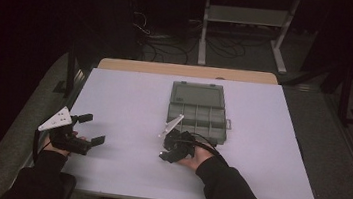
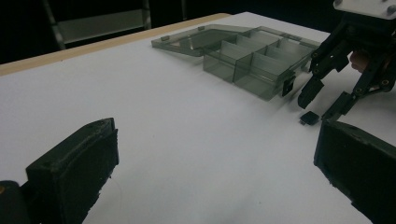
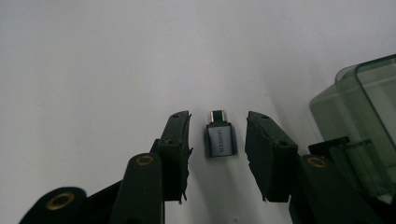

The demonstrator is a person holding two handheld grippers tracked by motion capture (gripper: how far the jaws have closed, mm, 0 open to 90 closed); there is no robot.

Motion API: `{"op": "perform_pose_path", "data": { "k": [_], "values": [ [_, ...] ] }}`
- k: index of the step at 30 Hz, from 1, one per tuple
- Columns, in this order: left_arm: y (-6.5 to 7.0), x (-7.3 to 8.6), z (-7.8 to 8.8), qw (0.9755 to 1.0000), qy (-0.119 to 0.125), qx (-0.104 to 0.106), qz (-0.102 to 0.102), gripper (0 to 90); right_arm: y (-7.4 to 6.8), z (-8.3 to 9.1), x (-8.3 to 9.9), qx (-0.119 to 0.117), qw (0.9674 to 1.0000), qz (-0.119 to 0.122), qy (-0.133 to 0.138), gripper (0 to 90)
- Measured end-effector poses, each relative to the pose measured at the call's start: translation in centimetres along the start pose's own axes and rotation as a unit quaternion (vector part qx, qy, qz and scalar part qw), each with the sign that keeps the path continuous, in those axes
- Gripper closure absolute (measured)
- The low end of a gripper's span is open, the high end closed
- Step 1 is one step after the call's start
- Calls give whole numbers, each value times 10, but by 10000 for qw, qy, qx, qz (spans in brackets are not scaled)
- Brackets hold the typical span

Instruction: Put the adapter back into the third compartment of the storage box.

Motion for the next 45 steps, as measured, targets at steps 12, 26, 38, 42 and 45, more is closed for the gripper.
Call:
{"op": "perform_pose_path", "data": {
  "k": [12,26,38,42,45],
  "values": [
    [0,0,0,10000,-3,2,-4,0,4,-4,-1,-41,10000,-38,-38,743],
    [0,0,0,10000,-1,1,-6,0,4,-5,-3,14,9999,-28,-160,752],
    [0,0,0,10000,-5,4,-6,0,6,15,-9,59,9999,-41,98,752],
    [0,0,0,10000,-7,6,-5,0,6,21,-11,91,9998,-23,154,752],
    [0,0,0,10000,-10,7,-5,0,6,26,-13,115,9998,-25,190,752]
  ]
}}
Point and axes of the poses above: each handheld gripper's, and its own axes: z roughly backward along the jaws, x roughly out of its underside, y roughly to its right, the point moved 2 cm from there along -z, roughly forward along the jaws, and after that the axes turned 13 degrees about -x, right-handed, at the moved point
